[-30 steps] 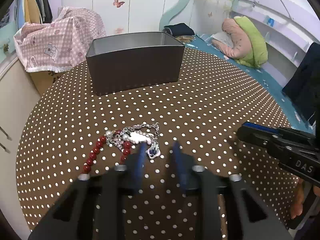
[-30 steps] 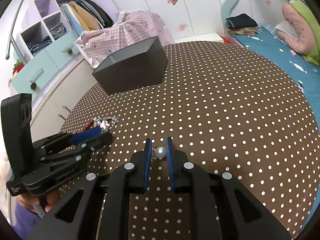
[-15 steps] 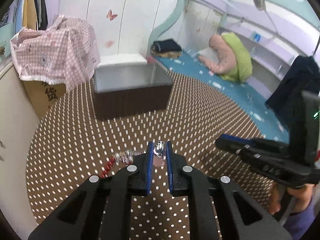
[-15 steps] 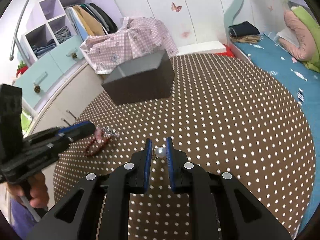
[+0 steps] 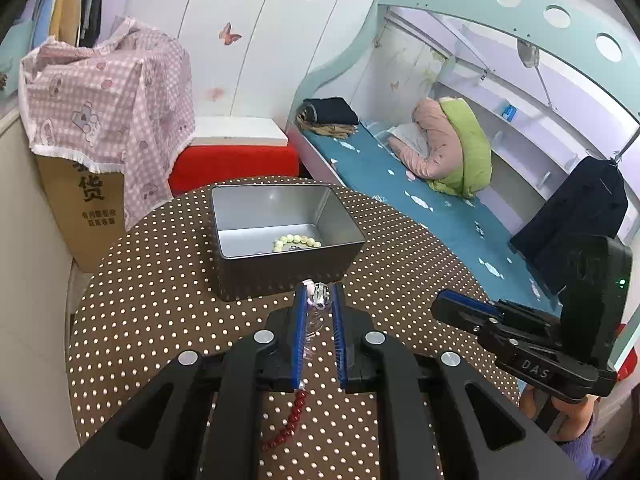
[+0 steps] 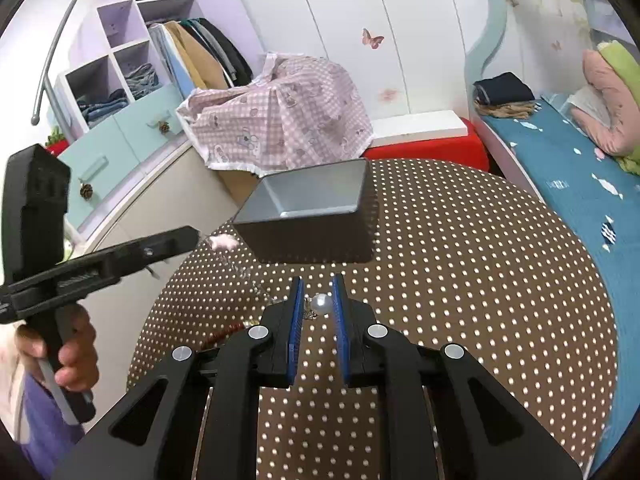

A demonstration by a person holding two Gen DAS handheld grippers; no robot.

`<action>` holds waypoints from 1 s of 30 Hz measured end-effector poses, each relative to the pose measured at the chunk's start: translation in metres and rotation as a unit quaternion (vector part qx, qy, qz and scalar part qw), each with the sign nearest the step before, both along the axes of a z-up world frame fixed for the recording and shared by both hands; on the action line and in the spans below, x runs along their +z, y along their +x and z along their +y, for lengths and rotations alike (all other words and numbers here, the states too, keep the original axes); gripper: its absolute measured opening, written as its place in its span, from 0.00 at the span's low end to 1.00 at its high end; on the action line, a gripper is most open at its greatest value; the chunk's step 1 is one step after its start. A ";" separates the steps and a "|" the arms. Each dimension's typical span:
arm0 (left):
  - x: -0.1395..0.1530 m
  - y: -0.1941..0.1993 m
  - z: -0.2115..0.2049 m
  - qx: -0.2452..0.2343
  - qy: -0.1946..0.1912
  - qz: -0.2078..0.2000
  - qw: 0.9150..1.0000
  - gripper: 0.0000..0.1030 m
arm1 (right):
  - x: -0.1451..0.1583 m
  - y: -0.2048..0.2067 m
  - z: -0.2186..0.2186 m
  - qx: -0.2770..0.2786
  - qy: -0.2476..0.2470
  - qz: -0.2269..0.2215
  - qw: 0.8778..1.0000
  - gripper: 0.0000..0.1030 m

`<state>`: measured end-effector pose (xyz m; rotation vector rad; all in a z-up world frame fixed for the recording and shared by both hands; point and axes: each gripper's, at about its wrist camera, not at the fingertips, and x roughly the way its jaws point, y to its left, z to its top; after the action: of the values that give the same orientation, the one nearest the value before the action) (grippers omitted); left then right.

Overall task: Organize jewelry
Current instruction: 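Carry the pearl earring and silver charm into the grey box and open both grippers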

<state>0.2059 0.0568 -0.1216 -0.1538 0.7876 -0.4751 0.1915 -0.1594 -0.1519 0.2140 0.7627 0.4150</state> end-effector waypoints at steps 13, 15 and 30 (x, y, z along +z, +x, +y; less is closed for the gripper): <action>-0.016 0.019 0.010 -0.021 -0.039 0.028 0.999 0.10 | 0.022 0.038 0.018 0.009 -0.009 -0.020 1.000 0.15; -0.010 0.016 0.007 -0.018 -0.012 0.005 1.000 0.11 | 0.022 0.042 0.021 0.012 -0.012 -0.018 1.000 0.15; 0.060 0.024 -0.004 -0.020 0.011 -0.076 0.997 0.11 | 0.038 0.066 0.029 0.014 -0.009 -0.034 0.999 0.15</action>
<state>0.2304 0.0525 -0.0611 -0.0797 0.6480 -0.5091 0.2578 -0.1305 -0.1137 0.1718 0.7037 0.4388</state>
